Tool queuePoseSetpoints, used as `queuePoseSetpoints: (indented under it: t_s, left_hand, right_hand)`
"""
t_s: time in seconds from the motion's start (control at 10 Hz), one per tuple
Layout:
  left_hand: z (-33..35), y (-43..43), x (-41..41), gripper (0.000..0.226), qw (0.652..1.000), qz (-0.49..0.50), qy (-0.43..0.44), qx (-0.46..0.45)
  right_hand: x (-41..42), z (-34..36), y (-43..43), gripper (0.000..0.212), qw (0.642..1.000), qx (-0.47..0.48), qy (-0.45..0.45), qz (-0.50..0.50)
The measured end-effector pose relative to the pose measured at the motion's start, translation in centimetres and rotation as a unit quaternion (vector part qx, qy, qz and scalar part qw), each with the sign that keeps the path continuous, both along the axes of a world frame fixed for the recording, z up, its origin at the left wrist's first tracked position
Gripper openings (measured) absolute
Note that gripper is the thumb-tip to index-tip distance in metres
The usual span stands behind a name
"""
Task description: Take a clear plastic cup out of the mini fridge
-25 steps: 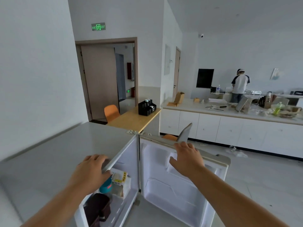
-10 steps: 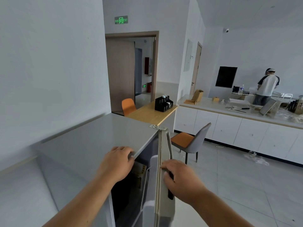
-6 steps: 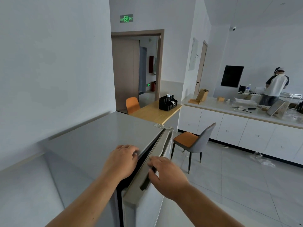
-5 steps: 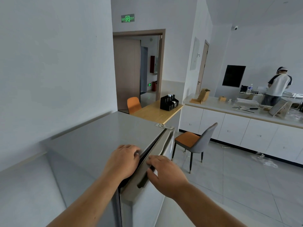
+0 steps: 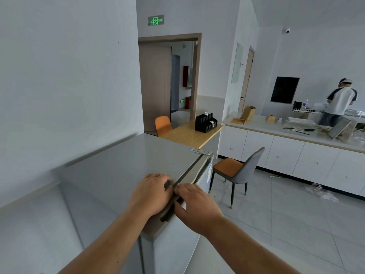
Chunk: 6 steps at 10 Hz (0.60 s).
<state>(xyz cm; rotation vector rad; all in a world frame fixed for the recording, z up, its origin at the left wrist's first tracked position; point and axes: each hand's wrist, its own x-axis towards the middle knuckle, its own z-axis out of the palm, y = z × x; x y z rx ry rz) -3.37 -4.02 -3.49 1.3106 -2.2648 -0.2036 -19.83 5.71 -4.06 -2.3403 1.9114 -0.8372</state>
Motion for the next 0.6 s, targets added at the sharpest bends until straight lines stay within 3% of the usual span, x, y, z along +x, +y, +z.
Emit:
queuePoseSetpoints:
  t_s: [0.4,0.6]
  left_hand:
    - [0.6,0.7,-0.2,0.041,0.999,-0.037,0.006,-0.026]
    - [1.5,2.3,-1.1,0.059,0.995,-0.066,-0.006,-0.069]
  right_hand:
    - [-0.8,1.0,0.2,0.043,0.999,0.037,0.031,0.0]
    - [-3.5,1.4,0.8,0.066,0.998,0.017,0.002,-0.062]
